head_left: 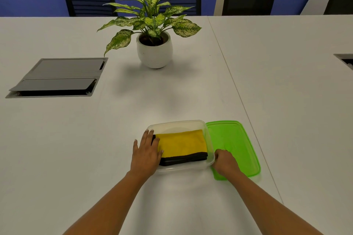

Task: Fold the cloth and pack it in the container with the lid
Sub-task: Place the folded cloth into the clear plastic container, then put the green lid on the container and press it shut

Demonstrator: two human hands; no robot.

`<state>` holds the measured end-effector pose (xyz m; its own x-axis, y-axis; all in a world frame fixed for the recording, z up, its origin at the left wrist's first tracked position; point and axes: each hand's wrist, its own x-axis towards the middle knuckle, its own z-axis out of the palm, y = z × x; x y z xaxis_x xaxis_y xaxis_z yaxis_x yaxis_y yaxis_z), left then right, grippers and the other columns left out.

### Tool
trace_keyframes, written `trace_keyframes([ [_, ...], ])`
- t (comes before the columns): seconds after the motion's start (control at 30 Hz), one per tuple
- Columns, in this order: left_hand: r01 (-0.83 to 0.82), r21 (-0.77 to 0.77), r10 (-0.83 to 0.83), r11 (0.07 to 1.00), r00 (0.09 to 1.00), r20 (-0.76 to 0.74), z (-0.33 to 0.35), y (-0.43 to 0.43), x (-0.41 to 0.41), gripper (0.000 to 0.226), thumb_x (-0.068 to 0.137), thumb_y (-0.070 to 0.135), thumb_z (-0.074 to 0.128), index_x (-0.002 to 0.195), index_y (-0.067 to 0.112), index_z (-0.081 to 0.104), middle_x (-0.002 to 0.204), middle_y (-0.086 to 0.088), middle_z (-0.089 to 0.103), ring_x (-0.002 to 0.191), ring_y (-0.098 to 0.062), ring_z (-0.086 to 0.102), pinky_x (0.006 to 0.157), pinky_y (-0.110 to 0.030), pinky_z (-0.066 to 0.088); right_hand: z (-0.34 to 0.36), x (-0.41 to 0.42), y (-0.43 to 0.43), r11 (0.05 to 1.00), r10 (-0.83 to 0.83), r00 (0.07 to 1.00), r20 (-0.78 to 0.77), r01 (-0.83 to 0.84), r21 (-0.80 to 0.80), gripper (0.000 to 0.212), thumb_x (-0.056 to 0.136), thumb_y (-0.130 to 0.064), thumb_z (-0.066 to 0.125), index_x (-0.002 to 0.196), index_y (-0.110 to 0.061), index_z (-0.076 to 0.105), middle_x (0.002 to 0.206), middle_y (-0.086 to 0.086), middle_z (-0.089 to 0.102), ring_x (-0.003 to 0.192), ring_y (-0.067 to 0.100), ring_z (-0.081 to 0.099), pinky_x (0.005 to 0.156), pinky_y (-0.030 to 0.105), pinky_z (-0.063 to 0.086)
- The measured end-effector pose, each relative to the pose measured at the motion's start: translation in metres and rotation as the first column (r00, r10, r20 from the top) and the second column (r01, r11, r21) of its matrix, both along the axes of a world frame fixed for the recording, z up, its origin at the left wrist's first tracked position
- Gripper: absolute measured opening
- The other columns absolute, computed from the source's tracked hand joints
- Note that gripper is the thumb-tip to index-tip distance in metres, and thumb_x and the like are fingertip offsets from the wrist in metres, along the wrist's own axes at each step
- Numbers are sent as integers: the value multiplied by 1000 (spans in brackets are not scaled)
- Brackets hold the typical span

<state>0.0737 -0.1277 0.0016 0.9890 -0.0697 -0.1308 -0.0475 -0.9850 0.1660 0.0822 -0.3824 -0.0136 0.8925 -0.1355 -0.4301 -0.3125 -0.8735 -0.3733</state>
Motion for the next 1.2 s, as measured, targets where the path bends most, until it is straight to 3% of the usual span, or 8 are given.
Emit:
trace_keyframes([
  [0.1, -2, 23, 2, 1000, 1000, 1, 0, 2, -1, 49, 97, 41, 32, 140, 18, 34, 158, -7, 17, 148, -22, 9, 117, -49, 19, 1, -1, 1, 998, 39, 999, -20, -40, -49, 30, 83, -29, 64, 102, -7, 62, 110, 13, 65, 103, 29, 61, 79, 32, 48],
  [0.27, -12, 34, 12, 999, 1000, 7, 0, 7, 0, 48, 97, 41, 31, 140, 18, 34, 158, -6, 17, 148, -20, 9, 116, -49, 19, 1, -5, 3, 986, 84, 996, -29, -88, -142, 25, 83, -27, 62, 98, -8, 55, 113, 13, 60, 105, 27, 58, 82, 31, 45],
  [0.37, -24, 11, 24, 1000, 1000, 7, 0, 10, 0, 48, 98, 40, 32, 140, 17, 35, 158, -6, 18, 148, -21, 10, 116, -49, 19, 0, -7, 3, 977, 91, 995, -44, -98, -190, 31, 83, -25, 60, 107, -5, 55, 117, 12, 57, 109, 27, 56, 84, 29, 45],
  [0.5, -28, -7, 28, 1000, 1000, 5, 1, 13, 0, 48, 98, 39, 33, 140, 16, 35, 158, -7, 17, 148, -22, 10, 117, -49, 18, 0, -8, 2, 979, 31, 999, -23, -35, -199, 31, 83, -23, 60, 106, -4, 56, 116, 12, 58, 108, 28, 57, 83, 29, 45],
  [0.63, -23, -27, 23, 999, 1000, 10, 1, 13, 2, 48, 98, 37, 35, 140, 15, 36, 158, -9, 18, 147, -23, 10, 117, -48, 18, 18, 0, 4, 974, -87, 988, 127, 112, -198, 26, 84, -23, 52, 100, -3, 58, 109, 14, 62, 101, 31, 61, 80, 32, 47],
  [0.8, -37, -74, 37, 997, 999, -2, 6, 10, 4, 48, 97, 35, 39, 140, 14, 35, 157, -10, 19, 147, -24, 13, 118, -45, 18, 59, 24, 12, 956, -200, 877, 437, 272, -109, 24, 94, -14, 39, 104, 3, 52, 108, 21, 58, 96, 36, 59, 72, 39, 46],
  [0.97, -134, -273, 136, 953, 991, -13, 25, 4, 14, 50, 94, 33, 48, 139, 13, 37, 154, -10, 25, 142, -23, 25, 117, -42, 25, 101, 46, 25, 969, -231, 785, 574, 235, 69, 25, 98, -10, 31, 107, 1, 52, 110, 20, 58, 95, 36, 57, 68, 34, 35],
  [1.2, -241, -687, 313, 686, 950, -20, 75, 3, 37, 55, 92, 23, 56, 140, 7, 34, 148, -16, 33, 136, -27, 34, 110, -35, 30, 148, 52, 53, 984, -25, 728, 685, -102, 143, 24, 97, -8, 34, 102, -2, 57, 105, 17, 61, 100, 33, 50, 74, 34, 35],
])
